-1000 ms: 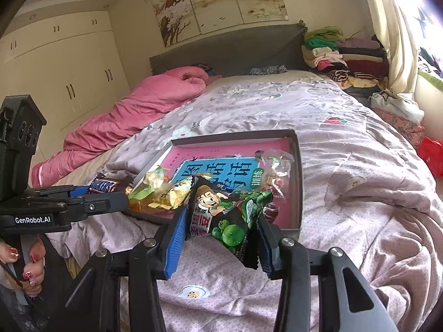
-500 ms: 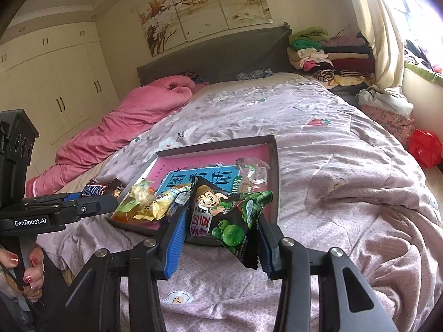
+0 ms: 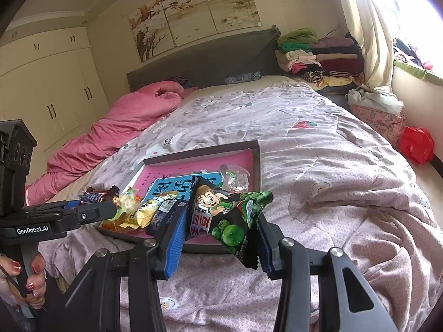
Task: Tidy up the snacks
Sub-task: 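Lift and carry the Snickers bar and green candy bag over the tray, then lower the Snickers bar and candy bag onto the snacks in the tray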
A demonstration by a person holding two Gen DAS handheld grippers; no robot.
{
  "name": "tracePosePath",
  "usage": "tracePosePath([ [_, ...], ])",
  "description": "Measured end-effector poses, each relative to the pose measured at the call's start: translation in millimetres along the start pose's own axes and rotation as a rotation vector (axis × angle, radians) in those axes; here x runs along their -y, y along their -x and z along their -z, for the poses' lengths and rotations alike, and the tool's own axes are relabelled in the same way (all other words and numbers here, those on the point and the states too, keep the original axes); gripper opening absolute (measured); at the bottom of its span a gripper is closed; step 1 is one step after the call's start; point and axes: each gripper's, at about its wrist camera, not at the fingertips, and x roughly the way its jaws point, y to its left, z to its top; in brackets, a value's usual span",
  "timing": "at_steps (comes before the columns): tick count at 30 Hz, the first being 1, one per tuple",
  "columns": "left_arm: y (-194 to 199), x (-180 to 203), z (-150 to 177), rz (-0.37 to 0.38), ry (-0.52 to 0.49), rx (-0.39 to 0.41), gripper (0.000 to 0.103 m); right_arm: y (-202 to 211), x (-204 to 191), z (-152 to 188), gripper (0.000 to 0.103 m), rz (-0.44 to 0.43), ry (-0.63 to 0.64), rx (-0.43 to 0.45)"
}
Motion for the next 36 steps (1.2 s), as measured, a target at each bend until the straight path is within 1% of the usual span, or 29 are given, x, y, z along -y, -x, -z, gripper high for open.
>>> tracePosePath([
  [10,-20,2,1,0.013,0.003,-0.039,0.056,-9,-3,1,0.046,-0.002,0.020,-0.021],
  [20,-40,1,7,0.028,0.010,-0.084,0.056,-25,-4,3,0.046,-0.020,0.033,-0.063],
  [30,-58,-1,10,0.006,-0.008,-0.108,0.056,-40,-13,9,0.046,-0.048,0.061,-0.110],
  [36,-66,-6,10,0.002,-0.001,-0.122,0.056,-46,-16,12,0.046,-0.059,0.065,-0.131],
])
